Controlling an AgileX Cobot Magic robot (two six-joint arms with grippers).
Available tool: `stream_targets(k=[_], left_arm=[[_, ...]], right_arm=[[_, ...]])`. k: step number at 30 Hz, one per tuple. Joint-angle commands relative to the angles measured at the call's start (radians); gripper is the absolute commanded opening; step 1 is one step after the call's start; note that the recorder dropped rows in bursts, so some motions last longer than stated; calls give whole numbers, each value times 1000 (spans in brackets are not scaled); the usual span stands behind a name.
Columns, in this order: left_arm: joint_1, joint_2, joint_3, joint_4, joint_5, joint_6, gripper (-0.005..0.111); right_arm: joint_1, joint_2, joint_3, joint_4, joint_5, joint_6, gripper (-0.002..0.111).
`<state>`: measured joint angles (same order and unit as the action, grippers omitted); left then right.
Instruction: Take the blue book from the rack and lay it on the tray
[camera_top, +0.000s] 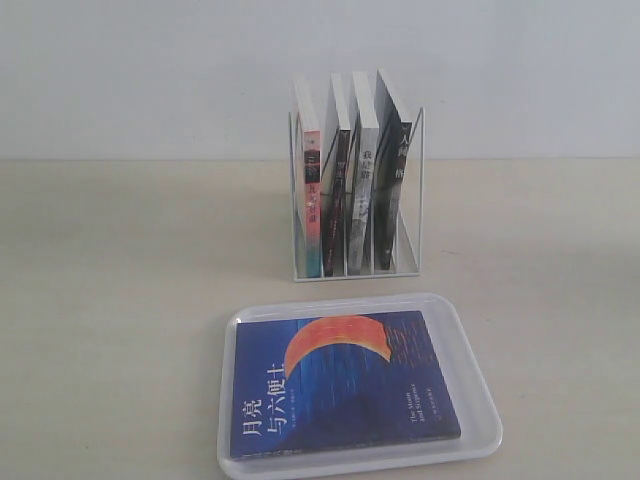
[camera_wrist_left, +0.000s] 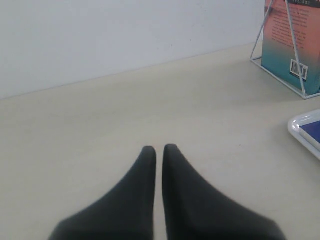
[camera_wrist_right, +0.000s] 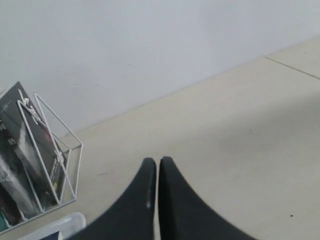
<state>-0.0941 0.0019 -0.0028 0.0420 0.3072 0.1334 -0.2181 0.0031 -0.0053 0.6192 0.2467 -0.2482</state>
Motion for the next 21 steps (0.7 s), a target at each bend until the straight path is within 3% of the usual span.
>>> stream_targets(k=[1, 5, 21], left_arm=[[-9, -2, 3, -8, -14, -10, 5], [-9, -2, 3, -8, -14, -10, 5], [-9, -2, 3, -8, -14, -10, 5]], right_arm=[[-5, -3, 5, -343, 24, 209, 1], [-5, -3, 5, -518, 106, 310, 1], [13, -3, 5, -479, 142, 289, 1]])
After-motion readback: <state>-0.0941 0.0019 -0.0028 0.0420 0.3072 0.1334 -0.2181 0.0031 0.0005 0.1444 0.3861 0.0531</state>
